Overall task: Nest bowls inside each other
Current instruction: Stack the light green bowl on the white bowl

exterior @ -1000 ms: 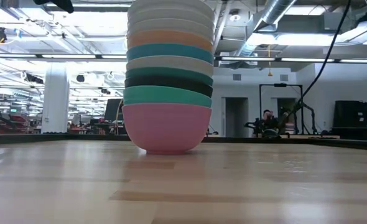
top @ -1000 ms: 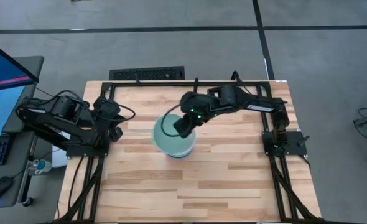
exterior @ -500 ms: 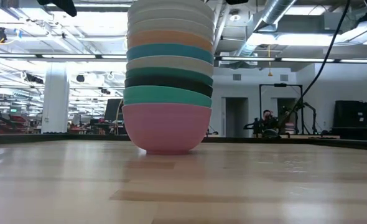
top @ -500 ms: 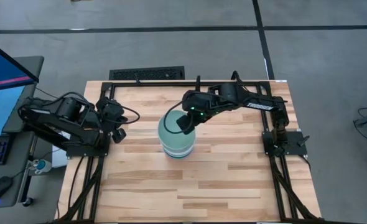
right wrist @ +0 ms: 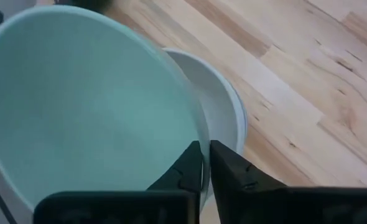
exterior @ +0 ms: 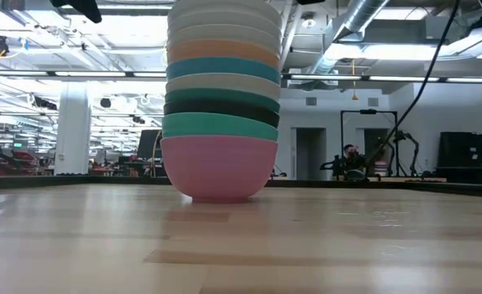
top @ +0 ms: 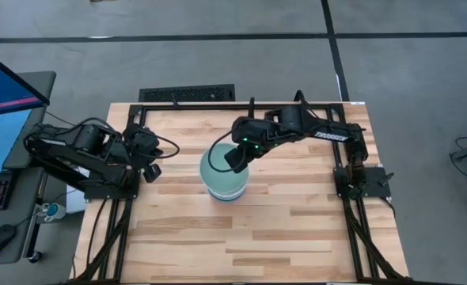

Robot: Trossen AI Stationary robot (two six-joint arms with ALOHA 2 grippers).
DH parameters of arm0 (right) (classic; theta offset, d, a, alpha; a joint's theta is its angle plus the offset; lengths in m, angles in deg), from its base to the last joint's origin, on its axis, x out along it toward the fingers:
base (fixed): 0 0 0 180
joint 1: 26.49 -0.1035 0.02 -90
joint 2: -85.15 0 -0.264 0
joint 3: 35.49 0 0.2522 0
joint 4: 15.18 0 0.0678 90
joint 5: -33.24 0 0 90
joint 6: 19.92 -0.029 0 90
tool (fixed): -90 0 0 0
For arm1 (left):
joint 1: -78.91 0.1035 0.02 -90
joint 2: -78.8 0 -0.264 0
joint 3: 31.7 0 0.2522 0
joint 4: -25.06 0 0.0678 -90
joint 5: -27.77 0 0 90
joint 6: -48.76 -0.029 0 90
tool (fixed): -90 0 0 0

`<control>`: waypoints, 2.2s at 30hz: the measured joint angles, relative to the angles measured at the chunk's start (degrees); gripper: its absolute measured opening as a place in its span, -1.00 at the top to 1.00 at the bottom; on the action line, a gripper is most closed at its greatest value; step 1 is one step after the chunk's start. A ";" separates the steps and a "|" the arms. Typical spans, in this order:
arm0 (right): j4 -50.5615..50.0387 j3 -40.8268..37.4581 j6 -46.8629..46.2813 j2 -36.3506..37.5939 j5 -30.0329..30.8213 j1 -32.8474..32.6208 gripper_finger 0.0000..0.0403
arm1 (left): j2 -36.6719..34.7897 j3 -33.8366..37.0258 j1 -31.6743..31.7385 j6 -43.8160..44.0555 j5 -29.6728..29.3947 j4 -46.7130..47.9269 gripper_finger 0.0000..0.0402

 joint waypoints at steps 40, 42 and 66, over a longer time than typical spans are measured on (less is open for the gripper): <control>-1.70 -0.02 -0.63 -0.70 4.70 -0.79 0.24 | -0.02 0.00 0.01 -0.23 0.56 0.24 0.95; -1.70 -0.02 -0.60 -0.70 4.83 -0.76 0.39 | -0.02 0.00 0.01 -0.23 0.55 0.25 0.95; -0.25 -3.85 1.46 -0.77 4.74 -0.76 0.75 | -0.02 0.00 0.02 -0.23 0.55 0.26 0.95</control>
